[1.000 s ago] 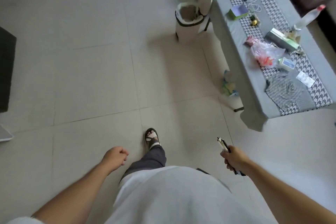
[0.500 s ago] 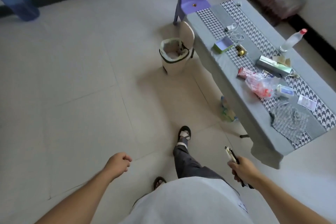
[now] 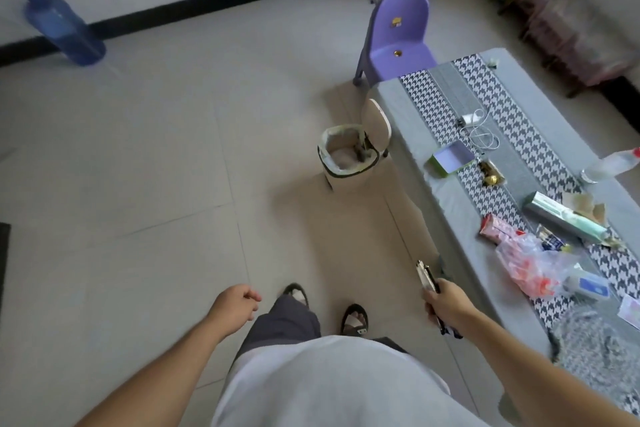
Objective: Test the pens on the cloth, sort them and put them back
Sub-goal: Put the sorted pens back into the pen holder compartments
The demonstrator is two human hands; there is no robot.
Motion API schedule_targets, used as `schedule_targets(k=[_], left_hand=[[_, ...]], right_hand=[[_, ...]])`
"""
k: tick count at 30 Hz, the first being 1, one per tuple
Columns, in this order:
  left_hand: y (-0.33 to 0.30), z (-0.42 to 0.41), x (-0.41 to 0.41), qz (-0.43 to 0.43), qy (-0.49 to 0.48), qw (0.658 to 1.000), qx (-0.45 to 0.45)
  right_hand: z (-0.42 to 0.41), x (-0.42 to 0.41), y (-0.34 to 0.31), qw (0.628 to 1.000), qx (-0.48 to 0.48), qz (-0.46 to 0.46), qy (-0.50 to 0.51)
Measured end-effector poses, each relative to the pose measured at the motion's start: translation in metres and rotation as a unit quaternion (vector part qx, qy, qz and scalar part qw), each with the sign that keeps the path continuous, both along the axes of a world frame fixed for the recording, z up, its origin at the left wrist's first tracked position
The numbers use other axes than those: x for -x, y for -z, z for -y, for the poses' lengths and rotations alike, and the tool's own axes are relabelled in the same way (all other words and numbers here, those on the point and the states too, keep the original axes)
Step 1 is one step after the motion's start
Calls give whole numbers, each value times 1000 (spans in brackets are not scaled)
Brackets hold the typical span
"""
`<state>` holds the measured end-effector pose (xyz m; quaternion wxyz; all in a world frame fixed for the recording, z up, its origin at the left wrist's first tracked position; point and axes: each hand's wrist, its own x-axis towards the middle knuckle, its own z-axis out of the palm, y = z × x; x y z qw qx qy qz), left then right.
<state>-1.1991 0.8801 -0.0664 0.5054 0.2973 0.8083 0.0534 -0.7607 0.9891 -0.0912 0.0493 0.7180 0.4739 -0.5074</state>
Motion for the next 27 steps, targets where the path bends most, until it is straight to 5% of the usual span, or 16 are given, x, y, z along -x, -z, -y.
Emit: schedule_targets(k=[15, 27], left_hand=[[37, -266, 104, 10, 60, 997, 39], [20, -423, 99, 2, 45, 999, 29]], right_hand=[[-225, 82, -1, 993, 11, 102, -54], [-412, 163, 28, 997, 35, 26, -61]])
